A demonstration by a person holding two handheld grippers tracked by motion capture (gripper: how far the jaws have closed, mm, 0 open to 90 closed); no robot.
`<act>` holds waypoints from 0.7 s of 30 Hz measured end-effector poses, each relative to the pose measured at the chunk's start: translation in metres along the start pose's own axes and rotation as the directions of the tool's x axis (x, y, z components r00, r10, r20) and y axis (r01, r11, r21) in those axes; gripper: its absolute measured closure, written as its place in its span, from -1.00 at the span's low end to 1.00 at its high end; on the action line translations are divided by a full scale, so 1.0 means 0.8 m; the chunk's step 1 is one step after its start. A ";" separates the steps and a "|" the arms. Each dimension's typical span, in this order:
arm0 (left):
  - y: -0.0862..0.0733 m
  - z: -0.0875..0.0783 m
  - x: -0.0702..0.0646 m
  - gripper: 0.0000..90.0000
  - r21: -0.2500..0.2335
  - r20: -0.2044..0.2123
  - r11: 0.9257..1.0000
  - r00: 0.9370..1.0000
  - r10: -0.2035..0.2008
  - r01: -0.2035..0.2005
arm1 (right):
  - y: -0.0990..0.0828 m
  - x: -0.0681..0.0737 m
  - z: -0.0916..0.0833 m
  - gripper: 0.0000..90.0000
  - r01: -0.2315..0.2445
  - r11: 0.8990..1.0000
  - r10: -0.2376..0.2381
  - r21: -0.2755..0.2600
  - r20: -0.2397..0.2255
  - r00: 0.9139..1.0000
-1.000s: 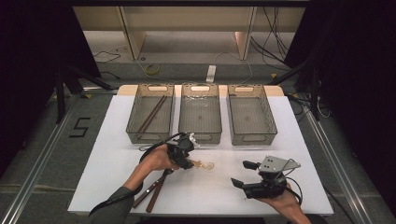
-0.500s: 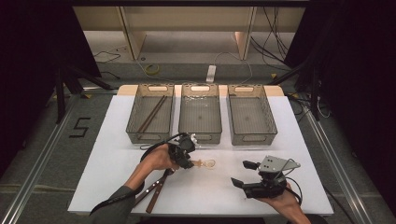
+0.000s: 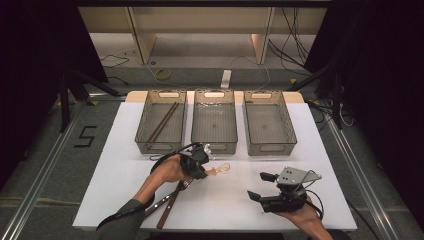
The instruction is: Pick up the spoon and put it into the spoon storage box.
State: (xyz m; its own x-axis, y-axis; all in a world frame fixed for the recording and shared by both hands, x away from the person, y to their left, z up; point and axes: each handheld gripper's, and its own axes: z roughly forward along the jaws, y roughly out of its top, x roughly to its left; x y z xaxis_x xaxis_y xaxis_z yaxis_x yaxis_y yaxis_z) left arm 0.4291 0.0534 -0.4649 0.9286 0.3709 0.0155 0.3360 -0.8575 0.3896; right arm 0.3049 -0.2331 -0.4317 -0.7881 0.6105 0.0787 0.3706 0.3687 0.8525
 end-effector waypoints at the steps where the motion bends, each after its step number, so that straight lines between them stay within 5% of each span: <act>1: 0.000 0.000 -0.001 0.65 -0.005 -0.001 1.000 1.000 0.001 -0.001 | 0.000 0.000 0.000 -0.41 0.000 1.000 0.000 0.000 0.000 1.000; 12: 0.001 -0.014 0.001 0.67 -0.079 -0.033 0.997 0.999 -0.023 0.020 | 0.000 0.000 -0.001 -0.41 0.003 1.000 -0.003 -0.003 0.003 1.000; 21: 0.003 -0.045 0.005 0.67 -0.180 -0.036 0.981 0.996 -0.085 0.077 | 0.000 0.000 -0.001 -0.41 0.003 1.000 -0.003 -0.004 0.004 1.000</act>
State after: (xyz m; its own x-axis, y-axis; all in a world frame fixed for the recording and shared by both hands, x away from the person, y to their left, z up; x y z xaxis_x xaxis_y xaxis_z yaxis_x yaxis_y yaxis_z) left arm 0.4277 0.0652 -0.4305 0.8906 0.4545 0.0154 0.3725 -0.7484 0.5488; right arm 0.3044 -0.2337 -0.4310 -0.7871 0.6124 0.0737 0.3663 0.3680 0.8546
